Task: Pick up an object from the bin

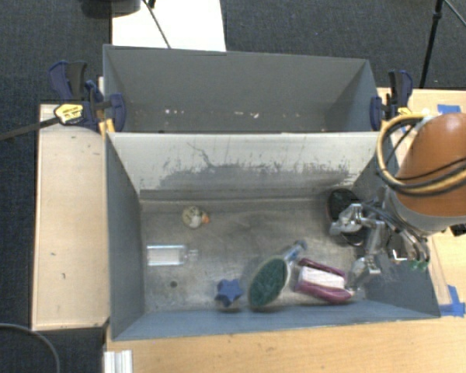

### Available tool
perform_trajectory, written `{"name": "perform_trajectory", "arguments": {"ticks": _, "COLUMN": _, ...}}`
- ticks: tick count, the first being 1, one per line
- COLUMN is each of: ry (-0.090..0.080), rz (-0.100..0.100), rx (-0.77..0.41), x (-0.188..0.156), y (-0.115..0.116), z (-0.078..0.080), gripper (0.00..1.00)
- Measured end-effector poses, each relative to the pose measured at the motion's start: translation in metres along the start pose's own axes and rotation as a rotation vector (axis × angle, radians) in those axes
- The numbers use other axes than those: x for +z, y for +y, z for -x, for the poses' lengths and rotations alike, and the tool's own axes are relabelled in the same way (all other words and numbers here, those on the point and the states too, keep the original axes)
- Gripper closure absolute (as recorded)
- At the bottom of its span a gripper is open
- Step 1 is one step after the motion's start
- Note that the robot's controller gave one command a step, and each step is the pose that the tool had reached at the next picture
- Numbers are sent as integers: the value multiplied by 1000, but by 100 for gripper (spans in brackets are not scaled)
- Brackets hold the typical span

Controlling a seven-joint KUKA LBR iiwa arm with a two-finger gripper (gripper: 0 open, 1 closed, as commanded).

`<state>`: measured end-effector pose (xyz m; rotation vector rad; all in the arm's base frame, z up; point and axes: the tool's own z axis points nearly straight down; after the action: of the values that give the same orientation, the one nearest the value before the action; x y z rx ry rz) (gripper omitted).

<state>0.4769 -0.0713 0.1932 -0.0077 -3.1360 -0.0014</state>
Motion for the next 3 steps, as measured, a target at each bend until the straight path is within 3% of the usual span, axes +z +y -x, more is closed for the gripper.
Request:
{"name": "perform_trajectory", "arguments": {"ticks": 1, "ry": -2, "rz": 2, "rx": -128, "x": 74, "y": 47, "z": 9, "gripper": 0}}
{"name": "perform_trajectory", "arguments": {"ticks": 2, "ry": -23, "rz": -2, "rx": -219, "x": 121, "y": 51, "z": 10, "gripper": 0}}
{"name": "perform_trajectory", "arguments": {"ticks": 3, "ry": -27, "rz": -2, "rx": -225, "x": 119, "y": 51, "z": 10, "gripper": 100}}
